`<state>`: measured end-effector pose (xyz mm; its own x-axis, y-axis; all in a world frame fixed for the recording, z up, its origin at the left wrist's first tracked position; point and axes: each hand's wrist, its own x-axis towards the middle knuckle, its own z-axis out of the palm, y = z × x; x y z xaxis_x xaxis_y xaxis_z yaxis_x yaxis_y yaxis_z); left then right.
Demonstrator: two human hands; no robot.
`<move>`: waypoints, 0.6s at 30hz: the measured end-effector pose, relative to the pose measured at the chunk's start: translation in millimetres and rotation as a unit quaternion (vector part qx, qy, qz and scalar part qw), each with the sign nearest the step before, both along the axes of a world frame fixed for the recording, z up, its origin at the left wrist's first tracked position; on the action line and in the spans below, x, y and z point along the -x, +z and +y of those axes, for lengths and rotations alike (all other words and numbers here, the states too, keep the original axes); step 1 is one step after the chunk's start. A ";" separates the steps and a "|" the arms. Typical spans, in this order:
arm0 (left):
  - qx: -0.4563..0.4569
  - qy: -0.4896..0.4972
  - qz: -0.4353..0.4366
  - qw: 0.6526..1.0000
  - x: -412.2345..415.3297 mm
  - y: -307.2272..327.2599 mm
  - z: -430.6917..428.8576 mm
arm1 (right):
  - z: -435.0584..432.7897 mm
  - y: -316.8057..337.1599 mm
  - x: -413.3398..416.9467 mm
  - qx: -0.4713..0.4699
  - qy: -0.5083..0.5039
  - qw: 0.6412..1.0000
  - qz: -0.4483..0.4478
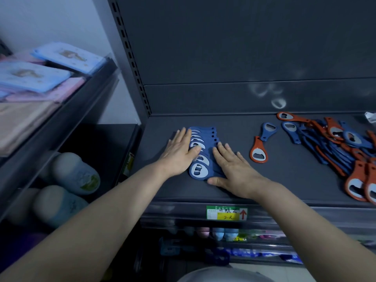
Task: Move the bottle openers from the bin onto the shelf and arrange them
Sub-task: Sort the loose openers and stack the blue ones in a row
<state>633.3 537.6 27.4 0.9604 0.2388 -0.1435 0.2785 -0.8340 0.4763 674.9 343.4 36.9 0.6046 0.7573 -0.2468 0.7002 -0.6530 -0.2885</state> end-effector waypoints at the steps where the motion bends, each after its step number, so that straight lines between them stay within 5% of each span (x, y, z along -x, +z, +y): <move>1: 0.017 0.012 -0.005 1.000 -2.9 1.4 -0.4 | 1.0 1.1 0.4 0.002 0.009 1.000 -0.004; 7: -0.055 -0.019 0.030 0.998 -16.9 -2.1 1.8 | 12.8 0.4 0.7 0.039 0.049 0.997 -0.035; 18: -0.023 -0.010 0.019 1.000 -29.1 4.9 25.1 | 25.1 1.8 -10.5 0.009 0.031 0.999 -0.033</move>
<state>662.4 562.7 32.2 0.9589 0.2270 -0.1699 0.2793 -0.8598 0.4274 685.5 368.5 38.8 0.5723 0.7897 -0.2212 0.7568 -0.6124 -0.2283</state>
